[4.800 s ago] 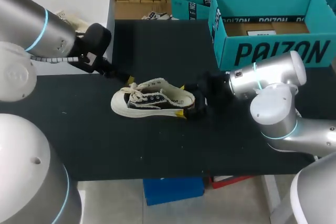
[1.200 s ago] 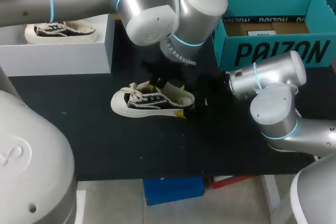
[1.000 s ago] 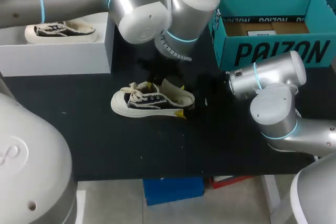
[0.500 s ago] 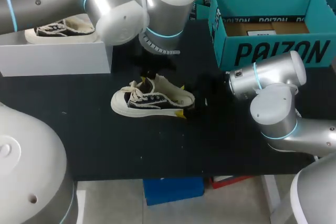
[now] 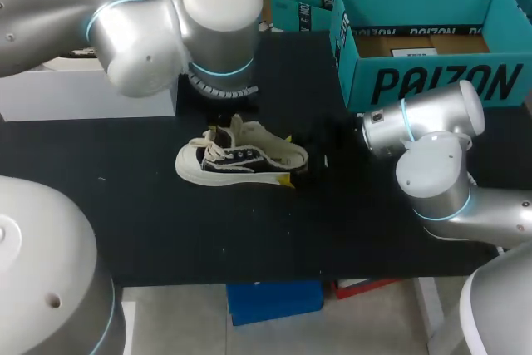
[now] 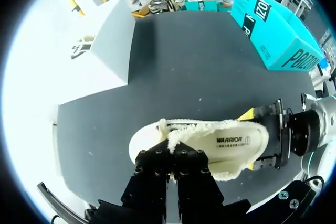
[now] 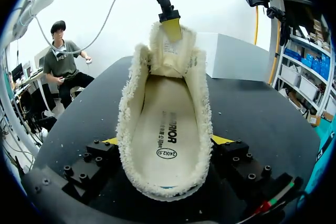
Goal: Take the shoe out of the shoebox, open the shoe tongue, remove and reinsert the insole, then place the shoe into the shoebox
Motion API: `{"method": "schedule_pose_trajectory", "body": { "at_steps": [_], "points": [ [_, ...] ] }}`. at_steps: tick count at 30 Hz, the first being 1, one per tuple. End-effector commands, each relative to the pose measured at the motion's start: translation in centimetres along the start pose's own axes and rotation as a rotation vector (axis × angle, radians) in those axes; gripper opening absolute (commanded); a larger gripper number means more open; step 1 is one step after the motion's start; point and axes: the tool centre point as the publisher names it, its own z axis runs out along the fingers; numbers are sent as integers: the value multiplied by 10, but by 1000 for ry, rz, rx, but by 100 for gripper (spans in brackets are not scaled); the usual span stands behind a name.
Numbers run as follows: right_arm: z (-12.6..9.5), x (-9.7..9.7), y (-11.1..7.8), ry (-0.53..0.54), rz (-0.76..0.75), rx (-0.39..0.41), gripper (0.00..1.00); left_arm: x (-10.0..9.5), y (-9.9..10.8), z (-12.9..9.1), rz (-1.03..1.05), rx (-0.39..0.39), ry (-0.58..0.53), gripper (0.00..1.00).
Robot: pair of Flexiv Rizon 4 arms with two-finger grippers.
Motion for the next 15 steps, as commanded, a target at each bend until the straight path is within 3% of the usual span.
{"method": "schedule_pose_trajectory", "body": {
  "at_steps": [1,15],
  "points": [
    [3,0,0,-2,2,4,0,-16,7,1,-22,53,218,0],
    [3,0,0,-2,2,4,0,-35,10,22,-117,52,381,0]
  ]
}}
